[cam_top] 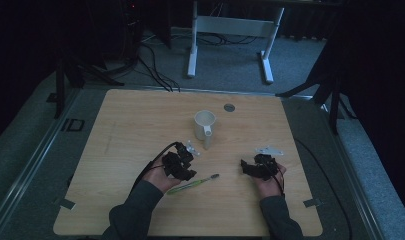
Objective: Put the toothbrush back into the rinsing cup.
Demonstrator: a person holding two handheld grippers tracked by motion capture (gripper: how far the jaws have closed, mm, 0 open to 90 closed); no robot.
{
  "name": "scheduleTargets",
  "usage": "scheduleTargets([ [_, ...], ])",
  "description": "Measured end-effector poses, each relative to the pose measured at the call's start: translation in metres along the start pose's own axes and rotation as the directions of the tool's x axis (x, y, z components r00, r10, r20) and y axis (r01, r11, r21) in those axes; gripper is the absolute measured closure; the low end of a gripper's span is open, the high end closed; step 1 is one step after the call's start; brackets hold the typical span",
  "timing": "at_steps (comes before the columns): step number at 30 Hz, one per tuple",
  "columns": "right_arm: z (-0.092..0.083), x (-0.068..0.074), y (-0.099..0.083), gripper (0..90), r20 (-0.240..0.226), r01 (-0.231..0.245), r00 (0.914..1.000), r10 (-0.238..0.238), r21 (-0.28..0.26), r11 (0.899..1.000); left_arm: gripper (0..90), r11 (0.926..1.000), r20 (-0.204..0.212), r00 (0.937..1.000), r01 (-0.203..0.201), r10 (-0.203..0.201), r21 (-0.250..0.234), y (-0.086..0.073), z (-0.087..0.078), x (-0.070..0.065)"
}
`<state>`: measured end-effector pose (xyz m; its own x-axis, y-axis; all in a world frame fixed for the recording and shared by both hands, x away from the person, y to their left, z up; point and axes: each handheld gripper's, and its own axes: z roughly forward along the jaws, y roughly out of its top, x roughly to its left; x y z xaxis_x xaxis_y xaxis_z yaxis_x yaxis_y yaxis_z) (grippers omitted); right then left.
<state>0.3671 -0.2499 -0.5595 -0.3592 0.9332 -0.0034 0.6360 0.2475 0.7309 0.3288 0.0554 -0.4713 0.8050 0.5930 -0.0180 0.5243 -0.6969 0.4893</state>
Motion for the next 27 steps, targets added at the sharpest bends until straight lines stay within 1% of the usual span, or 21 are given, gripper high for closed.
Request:
scheduleTargets([
  [2,0.000,0.000,0.000,23.3,-0.001,0.001,1.0000,-0.001,0.000,1.000,62.9,1.0000,0.001,1.0000,0.002,-0.002,-0.001,0.002,0.000,-0.001],
  [4,0.000,0.000,0.000,23.3,-0.001,0.001,1.0000,-0.001,0.000,1.000,63.0,0.9999,0.000,0.9999,-0.010,0.010,0.011,0.003,0.000,-0.001],
  [16,0.000,0.000,0.000,23.2,-0.005,0.003,1.0000,-0.003,0.000,1.000,62.8,0.9978,0.022,0.9992,-0.036,0.034,0.057,0.008,0.005,-0.002],
  [20,0.000,0.000,0.000,23.2,-0.007,0.006,1.0000,-0.006,0.001,1.000,62.9,0.9960,0.025,0.9989,-0.041,0.039,0.079,0.009,0.010,-0.002],
  [27,0.000,0.000,0.000,23.2,-0.008,0.007,0.9999,-0.007,0.001,1.000,63.0,0.9947,0.036,0.9987,-0.040,0.036,0.095,0.009,0.013,-0.001],
])
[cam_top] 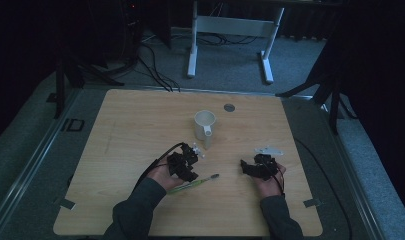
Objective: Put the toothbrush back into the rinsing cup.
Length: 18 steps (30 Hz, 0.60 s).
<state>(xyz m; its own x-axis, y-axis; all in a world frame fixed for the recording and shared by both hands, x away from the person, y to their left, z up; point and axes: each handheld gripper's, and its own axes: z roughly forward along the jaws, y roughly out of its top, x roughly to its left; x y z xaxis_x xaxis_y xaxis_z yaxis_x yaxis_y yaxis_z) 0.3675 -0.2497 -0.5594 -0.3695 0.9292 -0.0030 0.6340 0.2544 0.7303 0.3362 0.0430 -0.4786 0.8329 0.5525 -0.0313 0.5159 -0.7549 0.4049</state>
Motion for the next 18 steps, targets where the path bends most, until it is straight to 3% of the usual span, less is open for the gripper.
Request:
scheduleTargets([
  [18,0.000,0.000,0.000,23.2,-0.002,0.002,1.0000,-0.002,0.000,1.000,65.5,0.9964,0.008,0.9993,-0.038,0.037,0.076,0.002,0.015,-0.004],
])
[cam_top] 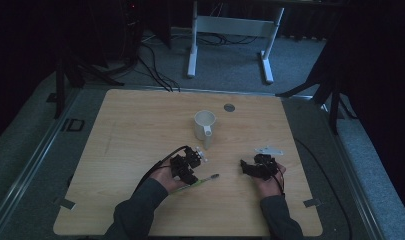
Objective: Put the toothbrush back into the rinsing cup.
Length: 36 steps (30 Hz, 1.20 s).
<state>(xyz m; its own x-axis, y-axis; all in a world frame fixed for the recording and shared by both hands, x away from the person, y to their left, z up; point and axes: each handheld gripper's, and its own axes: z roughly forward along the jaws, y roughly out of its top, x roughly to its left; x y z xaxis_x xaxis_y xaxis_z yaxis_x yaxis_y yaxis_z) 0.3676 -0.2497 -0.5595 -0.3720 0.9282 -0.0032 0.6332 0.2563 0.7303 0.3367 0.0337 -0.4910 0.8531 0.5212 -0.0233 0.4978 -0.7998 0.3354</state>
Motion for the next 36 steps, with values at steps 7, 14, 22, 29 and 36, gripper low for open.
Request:
scheduleTargets([
  [7,0.000,0.000,0.000,23.2,-0.001,0.002,1.0000,-0.002,0.000,1.000,66.1,0.9996,0.008,0.9999,-0.013,0.013,0.023,0.004,0.005,-0.003],
  [14,0.000,0.000,0.000,23.2,-0.001,0.003,1.0000,-0.003,0.000,1.000,66.4,0.9981,0.006,0.9996,-0.029,0.029,0.055,0.007,0.010,-0.007],
  [22,0.000,0.000,0.000,23.2,-0.002,0.004,1.0000,-0.004,0.000,1.000,68.1,0.9955,0.001,0.9993,-0.039,0.039,0.086,0.011,0.017,-0.011],
  [29,0.000,0.000,0.000,23.2,-0.003,0.004,1.0000,-0.004,0.000,1.000,70.0,0.9931,-0.003,0.9992,-0.039,0.039,0.111,0.012,0.022,-0.012],
  [36,0.000,0.000,0.000,23.2,-0.003,0.005,1.0000,-0.005,-0.001,1.000,71.9,0.9901,-0.006,0.9991,-0.041,0.042,0.135,0.013,0.026,-0.012],
])
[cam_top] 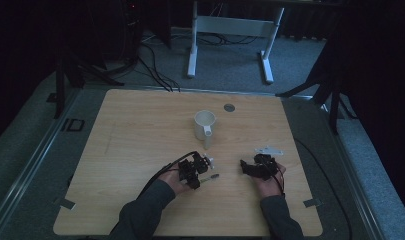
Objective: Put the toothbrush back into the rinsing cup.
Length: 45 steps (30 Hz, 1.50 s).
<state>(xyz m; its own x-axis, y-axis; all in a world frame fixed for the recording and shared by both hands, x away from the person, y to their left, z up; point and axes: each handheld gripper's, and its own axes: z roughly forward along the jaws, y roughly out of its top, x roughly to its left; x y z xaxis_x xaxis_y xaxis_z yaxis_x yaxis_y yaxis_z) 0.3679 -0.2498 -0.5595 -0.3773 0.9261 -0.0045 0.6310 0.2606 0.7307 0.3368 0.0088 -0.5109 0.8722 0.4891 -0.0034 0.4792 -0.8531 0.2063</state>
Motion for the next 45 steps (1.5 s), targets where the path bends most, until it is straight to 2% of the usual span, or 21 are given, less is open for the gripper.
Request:
scheduleTargets([
  [8,0.000,0.000,0.000,23.2,0.000,0.000,1.0000,0.000,0.000,1.000,76.1,0.9997,-0.009,0.9999,-0.007,0.007,0.023,0.001,0.004,0.000],
  [27,0.000,0.000,0.000,23.2,-0.001,0.001,1.0000,-0.001,0.000,1.000,78.6,0.9986,-0.001,0.9996,-0.029,0.029,0.044,0.005,0.007,0.002],
  [32,0.000,0.000,0.000,23.2,-0.001,0.002,1.0000,-0.002,0.000,1.000,78.8,0.9994,-0.003,0.9997,-0.025,0.026,0.025,0.003,0.005,0.003],
  [38,0.000,0.000,0.000,23.2,-0.001,0.002,1.0000,-0.002,0.000,1.000,78.8,0.9993,0.005,1.0000,-0.008,0.008,-0.036,0.001,-0.006,0.007],
  [45,0.000,0.000,0.000,23.2,-0.001,0.002,1.0000,-0.002,0.000,1.000,78.8,0.9947,0.008,0.9997,0.023,-0.022,-0.100,-0.001,-0.016,0.012],
])
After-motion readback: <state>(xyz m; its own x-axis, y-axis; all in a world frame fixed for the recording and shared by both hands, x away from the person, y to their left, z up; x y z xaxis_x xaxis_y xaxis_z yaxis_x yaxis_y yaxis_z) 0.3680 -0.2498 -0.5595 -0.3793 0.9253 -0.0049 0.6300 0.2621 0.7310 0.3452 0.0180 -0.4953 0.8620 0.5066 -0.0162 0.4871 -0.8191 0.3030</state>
